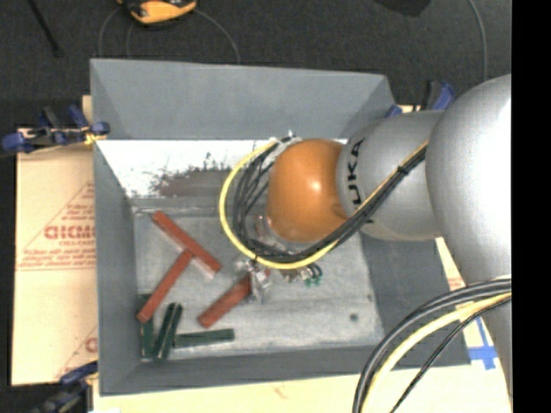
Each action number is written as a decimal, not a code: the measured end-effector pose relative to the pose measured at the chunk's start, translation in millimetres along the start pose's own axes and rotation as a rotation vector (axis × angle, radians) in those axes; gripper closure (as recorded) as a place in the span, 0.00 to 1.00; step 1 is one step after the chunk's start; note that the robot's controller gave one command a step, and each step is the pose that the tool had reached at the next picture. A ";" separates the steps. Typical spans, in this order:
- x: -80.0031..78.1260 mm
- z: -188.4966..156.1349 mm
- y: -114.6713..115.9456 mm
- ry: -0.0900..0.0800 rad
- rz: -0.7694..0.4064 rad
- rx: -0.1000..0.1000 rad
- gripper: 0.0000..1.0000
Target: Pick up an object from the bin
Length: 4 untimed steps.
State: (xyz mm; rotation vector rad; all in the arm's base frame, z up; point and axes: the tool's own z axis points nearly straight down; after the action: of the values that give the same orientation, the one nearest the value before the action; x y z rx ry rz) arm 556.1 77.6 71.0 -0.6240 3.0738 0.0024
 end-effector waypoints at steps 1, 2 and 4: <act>0.0 0.0 0.0 0.000 0.000 0.000 1.00; -24.1 -54.5 -0.7 0.007 0.002 0.000 1.00; -49.1 -154.9 -26.3 0.000 0.014 0.002 1.00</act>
Offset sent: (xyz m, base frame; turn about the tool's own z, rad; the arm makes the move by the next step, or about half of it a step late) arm 0.0615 0.0267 0.1500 -0.0023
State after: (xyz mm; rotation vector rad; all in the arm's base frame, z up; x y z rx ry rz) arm 610.8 72.2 226.2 -0.6023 3.0779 -0.0008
